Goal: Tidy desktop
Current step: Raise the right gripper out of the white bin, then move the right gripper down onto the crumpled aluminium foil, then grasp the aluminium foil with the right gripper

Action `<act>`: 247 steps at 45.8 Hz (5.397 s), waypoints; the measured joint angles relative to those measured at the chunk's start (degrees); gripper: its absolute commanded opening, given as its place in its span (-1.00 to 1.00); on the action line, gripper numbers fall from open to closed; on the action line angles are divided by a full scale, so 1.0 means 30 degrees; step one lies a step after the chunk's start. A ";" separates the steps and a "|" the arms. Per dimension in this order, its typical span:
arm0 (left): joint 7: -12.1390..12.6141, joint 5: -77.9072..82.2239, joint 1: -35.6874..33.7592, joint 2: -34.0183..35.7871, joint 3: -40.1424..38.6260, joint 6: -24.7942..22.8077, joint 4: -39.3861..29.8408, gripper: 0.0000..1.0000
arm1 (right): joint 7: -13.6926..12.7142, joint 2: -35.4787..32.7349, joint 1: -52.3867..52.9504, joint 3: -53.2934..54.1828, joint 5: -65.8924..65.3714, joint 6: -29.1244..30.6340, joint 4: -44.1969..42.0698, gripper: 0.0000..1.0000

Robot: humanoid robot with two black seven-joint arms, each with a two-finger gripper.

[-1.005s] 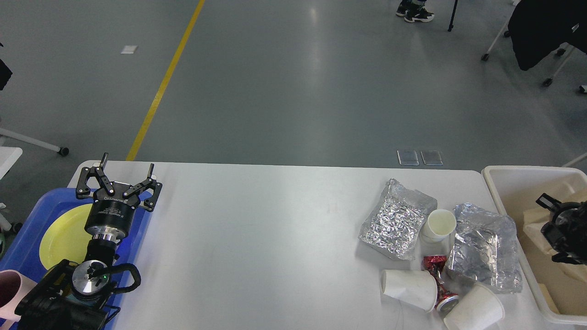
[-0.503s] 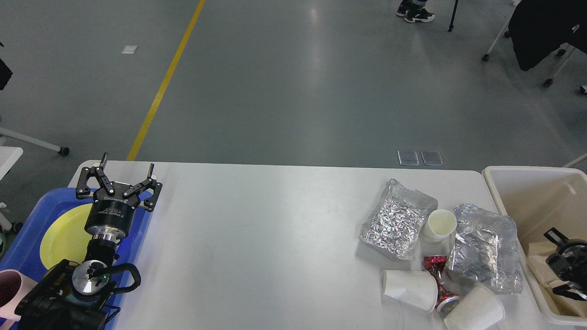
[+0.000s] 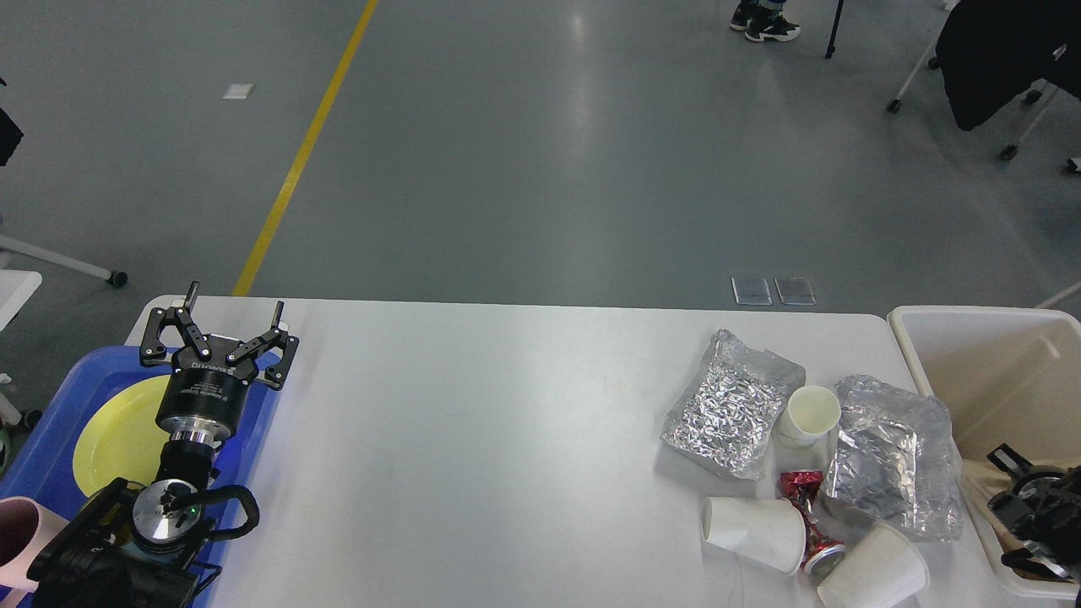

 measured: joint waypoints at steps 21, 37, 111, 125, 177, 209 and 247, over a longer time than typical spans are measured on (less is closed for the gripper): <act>0.0000 0.0000 0.0000 0.0000 0.0000 0.0000 -0.0001 0.93 | 0.0022 0.0170 -0.0597 0.0027 -0.0019 -0.2542 0.0215 1.00; 0.0000 0.0000 0.0000 0.0000 0.0000 0.0000 -0.0004 0.93 | 0.0022 0.0174 -0.0504 -0.0130 -0.0049 -0.2514 0.0290 1.00; 0.0000 -0.0003 0.0001 -0.0001 0.0000 -0.0008 -0.0006 0.93 | -0.1066 0.1093 2.9916 -0.8813 -0.2209 1.8175 2.2789 1.00; 0.0000 -0.0001 0.0001 0.0000 0.0001 -0.0005 0.0001 0.93 | -0.1068 0.0484 3.5547 -0.8531 -0.1230 1.7773 2.8423 1.00; 0.0000 0.0000 0.0000 0.0000 0.0000 0.0001 -0.0011 0.93 | -0.1159 0.2560 1.9245 -0.2925 -0.1101 1.1091 1.7014 1.00; 0.0000 0.0000 0.0000 0.0000 0.0000 0.0000 -0.0005 0.93 | -0.1477 0.8293 1.1169 -0.1569 -0.1011 0.8831 0.5829 1.00; 0.0000 0.0000 -0.0026 0.0000 0.0000 0.0000 0.0002 0.93 | -0.1329 0.8987 0.7892 -0.0959 -0.1164 0.4041 0.3708 1.00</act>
